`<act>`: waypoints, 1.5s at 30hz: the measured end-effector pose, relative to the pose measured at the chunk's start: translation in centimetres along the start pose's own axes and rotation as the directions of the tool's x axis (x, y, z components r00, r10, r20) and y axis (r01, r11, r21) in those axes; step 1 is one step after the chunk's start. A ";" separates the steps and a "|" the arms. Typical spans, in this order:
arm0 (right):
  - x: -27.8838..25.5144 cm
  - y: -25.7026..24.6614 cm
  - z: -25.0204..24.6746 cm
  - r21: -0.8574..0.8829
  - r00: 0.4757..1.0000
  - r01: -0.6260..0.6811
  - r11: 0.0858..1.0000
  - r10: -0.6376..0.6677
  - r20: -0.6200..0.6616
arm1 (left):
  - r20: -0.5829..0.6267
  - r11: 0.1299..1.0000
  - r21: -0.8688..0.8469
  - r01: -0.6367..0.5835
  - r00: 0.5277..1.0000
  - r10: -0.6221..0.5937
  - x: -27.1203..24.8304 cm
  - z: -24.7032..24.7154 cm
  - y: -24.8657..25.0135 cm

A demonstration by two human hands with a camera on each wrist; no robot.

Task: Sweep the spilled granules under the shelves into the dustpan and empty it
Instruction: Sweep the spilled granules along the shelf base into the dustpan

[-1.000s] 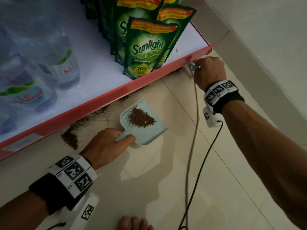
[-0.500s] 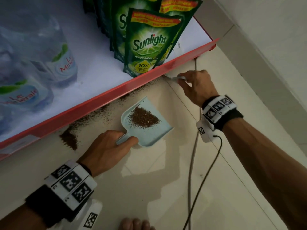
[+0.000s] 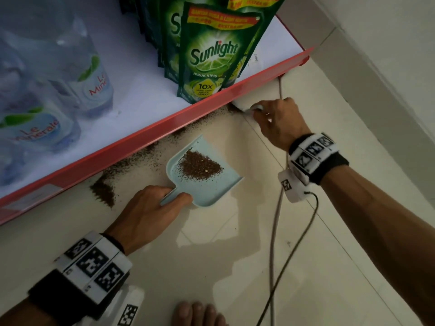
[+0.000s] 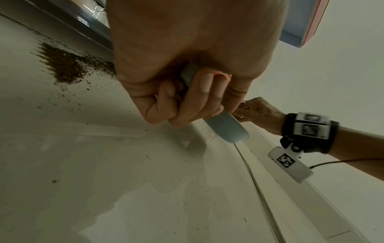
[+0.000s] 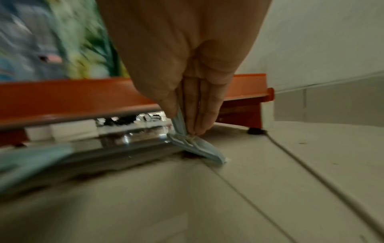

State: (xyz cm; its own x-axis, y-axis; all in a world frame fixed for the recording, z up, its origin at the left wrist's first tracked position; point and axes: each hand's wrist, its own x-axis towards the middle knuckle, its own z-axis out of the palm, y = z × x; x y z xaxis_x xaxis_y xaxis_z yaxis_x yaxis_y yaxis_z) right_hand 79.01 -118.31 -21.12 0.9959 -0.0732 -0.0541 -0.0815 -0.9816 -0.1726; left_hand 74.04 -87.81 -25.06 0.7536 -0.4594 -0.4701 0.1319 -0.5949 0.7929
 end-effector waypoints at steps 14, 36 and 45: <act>5.1 4.2 1.2 -0.040 0.955 -0.272 0.961 0.265 -0.138 | 0.036 0.999 -0.030 0.031 0.999 -0.030 -0.4 0.4 -0.9; -1.8 -4.6 1.3 0.091 0.996 0.079 0.993 -0.082 0.038 | 0.039 1.000 -0.022 0.003 0.999 -0.002 -2.7 -0.5 -1.8; -0.2 -2.6 -0.8 0.033 0.976 -0.129 0.991 0.132 -0.171 | 0.001 1.000 -0.026 0.005 1.000 -0.005 -3.1 -1.1 -3.1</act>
State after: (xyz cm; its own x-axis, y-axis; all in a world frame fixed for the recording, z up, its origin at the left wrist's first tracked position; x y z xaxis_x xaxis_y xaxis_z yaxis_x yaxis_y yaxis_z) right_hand 79.10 -115.85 -19.91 0.9684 -0.2315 0.0929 -0.2101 -0.9577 -0.1964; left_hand 71.98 -83.84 -25.65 0.7520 -0.4573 -0.4747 0.1524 -0.5800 0.8002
